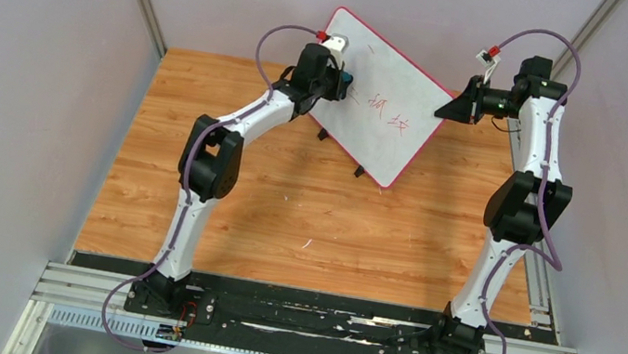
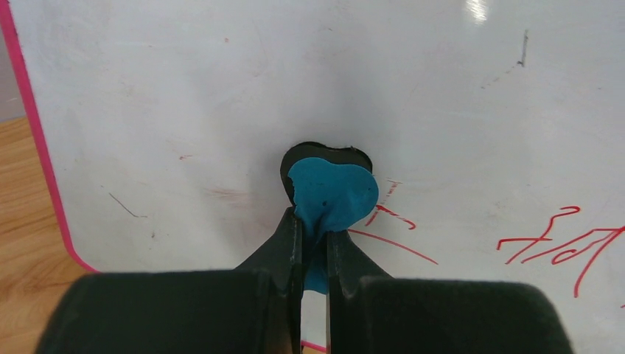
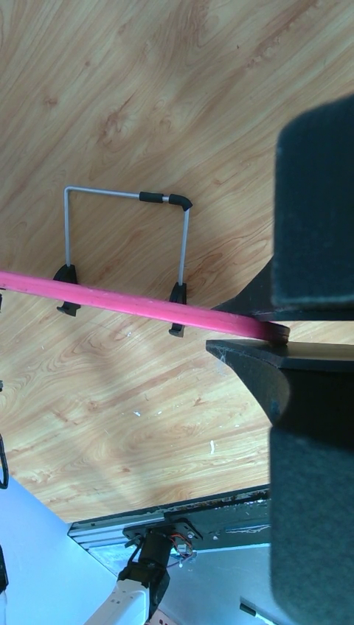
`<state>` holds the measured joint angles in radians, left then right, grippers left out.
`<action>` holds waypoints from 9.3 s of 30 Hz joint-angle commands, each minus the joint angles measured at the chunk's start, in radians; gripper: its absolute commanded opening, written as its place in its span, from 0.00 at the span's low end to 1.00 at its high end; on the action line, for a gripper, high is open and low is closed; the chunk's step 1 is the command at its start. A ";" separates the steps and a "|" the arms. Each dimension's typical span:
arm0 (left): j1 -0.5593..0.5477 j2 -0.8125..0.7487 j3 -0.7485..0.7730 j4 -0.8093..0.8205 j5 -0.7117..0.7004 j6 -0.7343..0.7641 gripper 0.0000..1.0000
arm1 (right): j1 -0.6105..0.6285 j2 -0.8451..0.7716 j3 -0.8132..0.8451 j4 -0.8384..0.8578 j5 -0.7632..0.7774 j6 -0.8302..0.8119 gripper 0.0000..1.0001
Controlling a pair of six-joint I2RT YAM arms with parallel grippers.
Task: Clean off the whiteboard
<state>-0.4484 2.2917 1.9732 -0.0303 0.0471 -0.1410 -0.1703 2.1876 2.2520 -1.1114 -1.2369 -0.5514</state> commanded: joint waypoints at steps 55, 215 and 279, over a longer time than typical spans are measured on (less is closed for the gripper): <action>-0.088 -0.110 -0.208 0.168 0.096 -0.090 0.00 | 0.040 -0.014 -0.027 -0.044 -0.003 -0.105 0.01; -0.185 -0.051 -0.132 0.124 0.169 -0.162 0.00 | 0.052 -0.026 -0.054 -0.048 -0.006 -0.124 0.01; -0.227 -0.118 -0.263 0.131 0.082 -0.095 0.00 | 0.052 -0.027 -0.055 -0.049 -0.010 -0.121 0.01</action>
<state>-0.6415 2.1830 1.7348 0.1074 0.1318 -0.2630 -0.1699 2.1693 2.2139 -1.1107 -1.2522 -0.5915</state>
